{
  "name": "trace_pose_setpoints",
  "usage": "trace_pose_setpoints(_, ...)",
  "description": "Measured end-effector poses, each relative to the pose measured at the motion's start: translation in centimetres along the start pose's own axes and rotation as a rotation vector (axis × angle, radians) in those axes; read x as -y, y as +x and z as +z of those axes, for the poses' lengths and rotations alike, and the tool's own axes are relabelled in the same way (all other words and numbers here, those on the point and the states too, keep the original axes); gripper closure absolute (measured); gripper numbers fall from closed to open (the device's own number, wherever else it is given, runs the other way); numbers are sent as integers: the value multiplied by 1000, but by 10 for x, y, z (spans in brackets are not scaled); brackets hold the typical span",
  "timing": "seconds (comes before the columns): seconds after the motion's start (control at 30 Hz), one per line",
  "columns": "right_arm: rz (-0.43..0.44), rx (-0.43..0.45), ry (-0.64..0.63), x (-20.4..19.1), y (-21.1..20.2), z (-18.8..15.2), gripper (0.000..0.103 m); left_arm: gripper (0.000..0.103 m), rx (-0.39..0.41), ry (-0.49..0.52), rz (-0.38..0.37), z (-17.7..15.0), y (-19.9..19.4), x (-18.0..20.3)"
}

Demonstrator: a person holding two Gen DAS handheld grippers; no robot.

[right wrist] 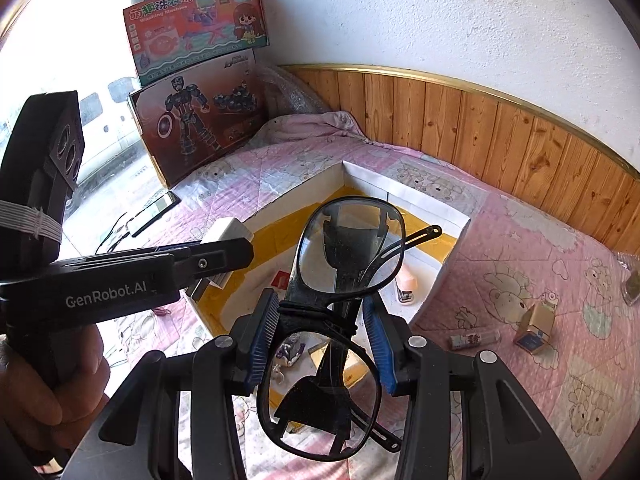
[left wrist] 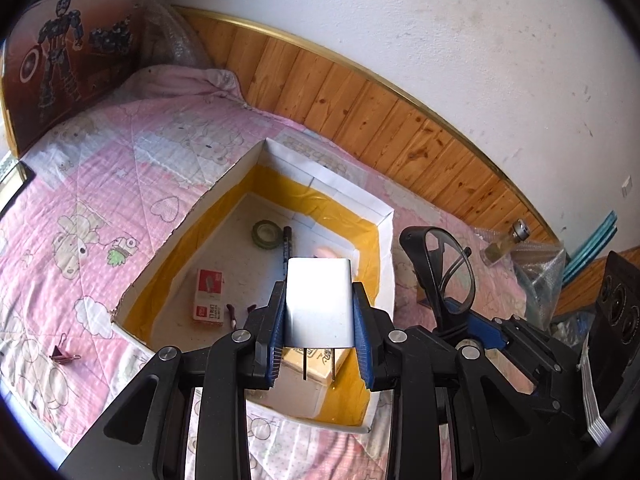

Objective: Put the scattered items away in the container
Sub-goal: 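Lift the charger and glasses and carry them over the white box, then lower the charger and glasses into the box and open both grippers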

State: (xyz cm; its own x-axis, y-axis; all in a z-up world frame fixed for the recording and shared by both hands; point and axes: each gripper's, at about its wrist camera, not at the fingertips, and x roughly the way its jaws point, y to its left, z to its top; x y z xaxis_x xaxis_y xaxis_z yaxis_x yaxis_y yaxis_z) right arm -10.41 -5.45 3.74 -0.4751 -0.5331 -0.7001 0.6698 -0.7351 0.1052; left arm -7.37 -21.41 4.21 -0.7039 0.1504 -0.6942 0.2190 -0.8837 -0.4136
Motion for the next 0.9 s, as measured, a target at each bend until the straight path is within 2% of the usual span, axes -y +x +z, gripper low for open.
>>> trace_pose_setpoints(0.6,57,-82,61,30,57,27,58,72,-121,-24,47,23,62,-22)
trace_pose_setpoints(0.9,72,-126,67,40,86,40,58,72,-173,-7,76,33,86,-22)
